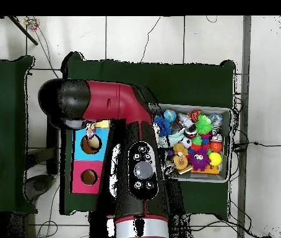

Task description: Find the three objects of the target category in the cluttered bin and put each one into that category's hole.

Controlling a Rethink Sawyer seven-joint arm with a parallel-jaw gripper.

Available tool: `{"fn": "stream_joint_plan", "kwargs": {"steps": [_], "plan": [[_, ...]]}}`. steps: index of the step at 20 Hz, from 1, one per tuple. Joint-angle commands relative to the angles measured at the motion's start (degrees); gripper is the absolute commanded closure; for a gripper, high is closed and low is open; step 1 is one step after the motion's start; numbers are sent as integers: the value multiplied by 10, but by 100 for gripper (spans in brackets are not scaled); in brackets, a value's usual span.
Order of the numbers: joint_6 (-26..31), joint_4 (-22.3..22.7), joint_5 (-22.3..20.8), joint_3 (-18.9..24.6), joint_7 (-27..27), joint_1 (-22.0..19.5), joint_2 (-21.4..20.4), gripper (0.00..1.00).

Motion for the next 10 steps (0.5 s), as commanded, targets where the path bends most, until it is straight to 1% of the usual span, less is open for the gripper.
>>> {"fn": "stream_joint_plan", "kwargs": {"steps": [1,5,10], "plan": [[-57,4,-41,-7,65,-2,35,100],[-76,-11,-57,-12,74,0,56,100],[-97,-7,-62,-8,77,-3,66,100]]}}
